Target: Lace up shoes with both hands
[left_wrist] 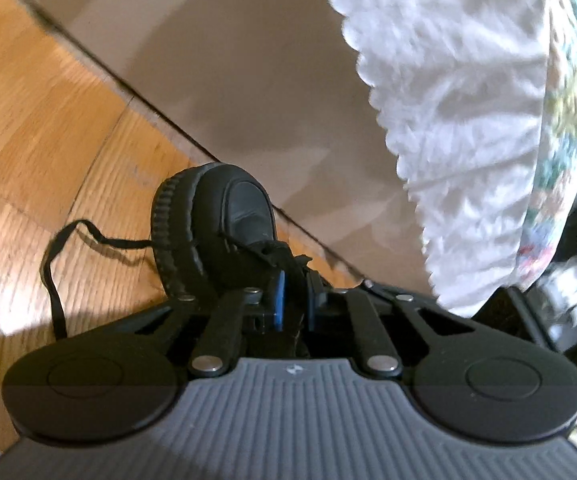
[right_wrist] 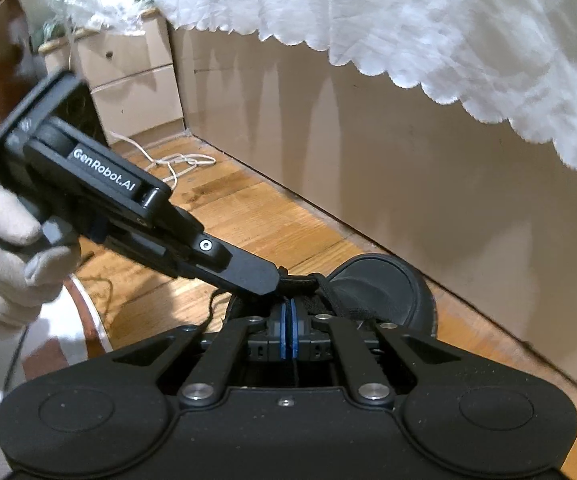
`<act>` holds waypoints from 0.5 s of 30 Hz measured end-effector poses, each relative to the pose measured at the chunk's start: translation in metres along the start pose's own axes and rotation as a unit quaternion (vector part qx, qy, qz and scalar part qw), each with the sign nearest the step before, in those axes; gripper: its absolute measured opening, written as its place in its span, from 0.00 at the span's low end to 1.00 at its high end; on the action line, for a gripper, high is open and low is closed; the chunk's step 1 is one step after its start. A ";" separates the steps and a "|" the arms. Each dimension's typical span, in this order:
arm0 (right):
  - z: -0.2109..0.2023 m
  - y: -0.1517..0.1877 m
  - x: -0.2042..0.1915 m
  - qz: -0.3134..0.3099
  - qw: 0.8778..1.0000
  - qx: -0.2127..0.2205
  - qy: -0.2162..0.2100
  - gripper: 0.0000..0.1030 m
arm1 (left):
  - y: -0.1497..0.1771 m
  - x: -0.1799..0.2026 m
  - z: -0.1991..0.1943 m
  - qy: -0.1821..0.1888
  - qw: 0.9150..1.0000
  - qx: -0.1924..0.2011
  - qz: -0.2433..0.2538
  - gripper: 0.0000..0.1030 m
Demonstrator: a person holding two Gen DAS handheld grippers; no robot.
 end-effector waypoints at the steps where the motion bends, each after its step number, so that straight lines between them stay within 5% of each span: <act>1: 0.000 0.000 0.000 0.003 1.000 0.001 -0.002 0.06 | 0.001 -0.003 -0.001 0.008 1.000 0.004 -0.018 0.10; 4: 0.000 0.000 -0.001 0.001 1.000 0.001 -0.001 0.07 | 0.001 -0.007 -0.007 0.013 0.999 0.019 -0.045 0.12; 6: 0.000 0.000 -0.001 0.002 1.000 0.000 -0.001 0.06 | 0.001 -0.009 -0.010 -0.006 0.999 0.020 -0.047 0.34; 8: 0.000 0.000 0.000 0.002 1.000 0.000 -0.001 0.07 | -0.001 -0.010 -0.011 -0.031 0.998 0.025 -0.042 0.44; 13: 0.000 -0.001 -0.001 0.004 1.000 0.000 -0.004 0.07 | -0.002 -0.009 -0.004 -0.039 0.999 0.016 -0.034 0.39; 15: 0.000 -0.001 -0.001 0.006 1.000 0.000 -0.006 0.07 | 0.000 -0.009 -0.002 -0.032 0.999 0.015 -0.039 0.29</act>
Point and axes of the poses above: each gripper's, at about its wrist camera, not at the fingertips, and z roughly the way its jaws point, x to its right, y to its underside, the point moved 10 cm from there along z, roughly the way its jaws point, and after that the axes turned 11 degrees about z, right-handed, at the moved point
